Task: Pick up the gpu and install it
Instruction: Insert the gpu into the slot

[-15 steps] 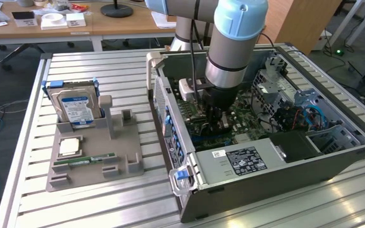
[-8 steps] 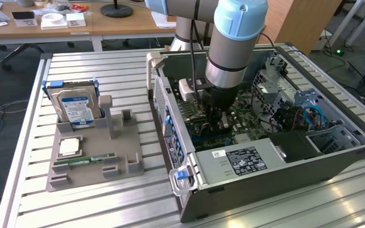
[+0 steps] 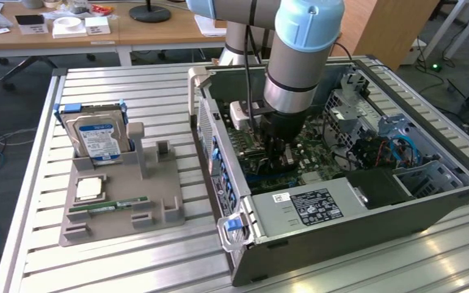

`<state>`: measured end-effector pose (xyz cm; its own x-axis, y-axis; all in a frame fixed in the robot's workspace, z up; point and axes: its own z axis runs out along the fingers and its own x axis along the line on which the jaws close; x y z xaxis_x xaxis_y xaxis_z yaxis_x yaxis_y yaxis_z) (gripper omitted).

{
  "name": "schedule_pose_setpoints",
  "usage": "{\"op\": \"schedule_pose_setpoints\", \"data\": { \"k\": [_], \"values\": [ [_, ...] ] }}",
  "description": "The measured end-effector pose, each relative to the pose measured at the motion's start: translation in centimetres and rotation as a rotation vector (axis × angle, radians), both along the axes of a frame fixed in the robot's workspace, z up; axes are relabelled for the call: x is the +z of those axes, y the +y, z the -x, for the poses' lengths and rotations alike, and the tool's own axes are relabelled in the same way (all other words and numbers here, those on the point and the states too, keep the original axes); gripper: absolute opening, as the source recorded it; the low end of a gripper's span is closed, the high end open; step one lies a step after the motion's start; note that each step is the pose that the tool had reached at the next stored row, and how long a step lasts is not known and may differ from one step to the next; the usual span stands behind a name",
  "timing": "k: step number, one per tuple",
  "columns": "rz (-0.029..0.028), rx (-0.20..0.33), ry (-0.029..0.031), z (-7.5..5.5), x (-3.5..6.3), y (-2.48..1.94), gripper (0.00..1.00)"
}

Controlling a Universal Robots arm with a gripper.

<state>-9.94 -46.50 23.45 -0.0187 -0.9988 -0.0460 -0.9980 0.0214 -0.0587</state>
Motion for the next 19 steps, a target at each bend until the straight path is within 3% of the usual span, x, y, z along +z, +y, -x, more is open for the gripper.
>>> {"op": "schedule_pose_setpoints", "data": {
  "k": [4, 7, 10, 11, 15, 19],
  "values": [
    [-0.0009, -0.001, -0.0004, 0.0, -0.04, 0.01, 0.27],
    [-0.0002, 0.0, -0.0001, 0.0, -0.01, 0.0, 0.45],
    [-0.0001, 0.0, -0.0001, 0.0, 0.0, 0.0, 0.51],
    [0.0, 0.0, 0.0, 0.0, 0.0, 0.0, 0.57],
    [0.0002, 0.0, 0.0001, 0.0, 0.16, 0.0, 0.57],
    [0.0001, 0.0, 0.0, 0.0, 1.19, 0.0, 0.57]
  ]
}}
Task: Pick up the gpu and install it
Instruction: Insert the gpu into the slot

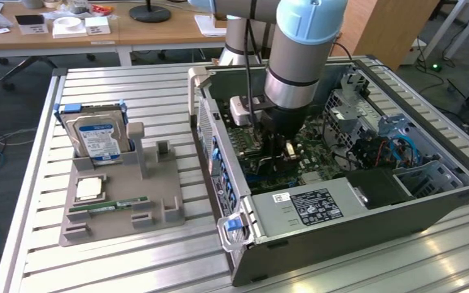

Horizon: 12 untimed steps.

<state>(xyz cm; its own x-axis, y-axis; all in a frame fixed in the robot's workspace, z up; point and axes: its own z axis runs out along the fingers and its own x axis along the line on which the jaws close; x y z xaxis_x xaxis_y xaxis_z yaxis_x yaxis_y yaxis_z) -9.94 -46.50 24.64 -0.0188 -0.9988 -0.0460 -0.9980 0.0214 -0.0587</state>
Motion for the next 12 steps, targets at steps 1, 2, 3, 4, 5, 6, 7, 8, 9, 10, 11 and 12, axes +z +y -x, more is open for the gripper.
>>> {"op": "schedule_pose_setpoints", "data": {
  "k": [1, 2, 3, 4, 5, 6, 7, 8, 9, 10, 11, 12],
  "values": [
    [-0.0001, 0.0, -0.0001, 0.0, 0.31, 0.0, 0.57],
    [-0.0001, 0.0, -0.0001, 0.0, 0.61, 0.0, 0.57],
    [-0.0002, 0.0, -0.0001, 0.0, 0.94, 0.0, 0.57],
    [0.0, 0.0, 0.0, 0.0, 1.33, 0.0, 0.57],
    [-0.0001, 0.0, -0.0001, 0.0, 1.7, 0.0, 0.57],
    [0.0, 0.0, -0.0001, 0.0, 2.09, 0.0, 0.57],
    [0.0, 0.0, 0.0, 0.0, 2.49, 0.0, 0.57],
    [-0.0001, 0.0, -0.0001, 0.0, 2.87, 0.0, 0.57],
    [-0.0002, 0.0, -0.0001, 0.0, 3.22, 0.0, 0.57],
    [-0.0001, 0.0, 0.0, 0.0, 3.6, 0.0, 0.57],
    [-0.0002, 0.0, -0.0001, 0.0, 3.94, 0.0, 0.57],
    [0.0, 0.0, 0.0, 0.0, 4.31, 0.0, 0.57]
  ]
}}
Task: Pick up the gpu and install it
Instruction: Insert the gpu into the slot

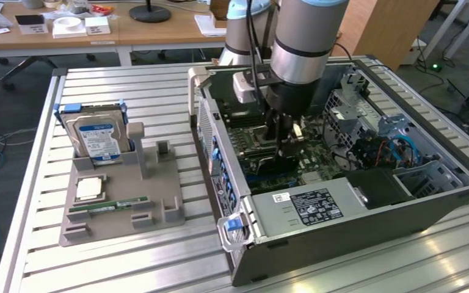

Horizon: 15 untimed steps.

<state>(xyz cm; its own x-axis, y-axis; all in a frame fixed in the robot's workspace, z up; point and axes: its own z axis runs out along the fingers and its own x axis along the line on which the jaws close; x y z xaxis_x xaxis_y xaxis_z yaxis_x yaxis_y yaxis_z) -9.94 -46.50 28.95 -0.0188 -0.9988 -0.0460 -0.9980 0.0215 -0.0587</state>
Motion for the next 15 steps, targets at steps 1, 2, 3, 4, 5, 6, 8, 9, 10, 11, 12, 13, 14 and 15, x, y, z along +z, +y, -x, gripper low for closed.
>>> {"op": "schedule_pose_setpoints", "data": {
  "k": [1, 2, 3, 4, 5, 6, 8, 9, 10, 11, 12, 13, 14, 15],
  "values": [
    [0.0, 0.0, 0.0, 0.0, 0.36, 0.0, 0.57],
    [-0.0002, 0.0, -0.0001, 0.0, 0.71, 0.0, 0.57],
    [-0.0001, 0.0, -0.0001, 0.0, 1.02, 0.0, 0.57],
    [0.0, 0.0, 0.0, 0.0, 1.32, 0.0, 0.57],
    [-0.0001, 0.0, -0.0001, 0.0, 1.56, 0.0, 0.57],
    [-0.0002, 0.0, 0.0, 0.0, 1.78, 0.0, 0.57],
    [-0.0002, 0.0, 0.0, 0.0, 2.13, 0.0, 0.57],
    [-0.0003, 0.0, -0.0001, 0.0, 2.33, 0.0, 0.57],
    [-0.0002, 0.0, -0.0001, 0.0, 2.57, 0.0, 0.57],
    [-0.0002, 0.0, -0.0001, 0.0, 2.83, 0.0, 0.57],
    [-0.0003, 0.0, -0.0001, 0.0, 3.09, 0.0, 0.57],
    [-0.0002, 0.0, -0.0001, 0.0, 3.32, 0.0, 0.57],
    [-0.0002, 0.0, -0.0001, 0.0, 3.53, 0.0, 0.57],
    [-0.0003, 0.0, -0.0001, 0.0, 3.7, 0.0, 0.57]
  ]
}}
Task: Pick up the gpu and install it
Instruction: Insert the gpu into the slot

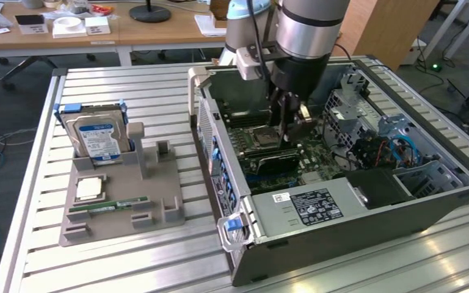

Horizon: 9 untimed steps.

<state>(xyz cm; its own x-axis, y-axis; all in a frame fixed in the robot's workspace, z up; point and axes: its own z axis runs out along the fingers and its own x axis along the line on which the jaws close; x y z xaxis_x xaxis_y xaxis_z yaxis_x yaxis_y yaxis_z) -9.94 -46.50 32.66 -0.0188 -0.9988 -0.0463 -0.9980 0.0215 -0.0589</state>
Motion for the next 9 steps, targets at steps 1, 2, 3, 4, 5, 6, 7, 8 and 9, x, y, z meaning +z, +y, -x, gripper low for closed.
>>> {"op": "schedule_pose_setpoints", "data": {
  "k": [1, 2, 3, 4, 5, 6, 7, 8, 9],
  "values": [
    [0.0001, 0.0, 0.0001, 0.0, 0.17, 0.0, 0.57],
    [0.0, 0.0, 0.0, 0.0, 0.31, 0.0, 0.57],
    [0.0001, 0.0, 0.0001, 0.0, 0.43, 0.0, 0.57],
    [0.0, 0.0, 0.0, 0.0, 0.48, 0.0, 0.57],
    [-0.0002, 0.0, -0.0001, 0.0, 0.48, 0.0, 0.57],
    [-0.0002, 0.0, -0.0001, 0.0, 0.48, 0.0, 0.57],
    [-0.0002, 0.0, -0.0001, 0.0, 0.48, 0.0, 0.57],
    [0.0, 0.0, 0.0, 0.0, 0.49, 0.0, 0.57],
    [0.0001, 0.0, 0.0, 0.0, 0.49, 0.0, 0.57]
  ]
}}
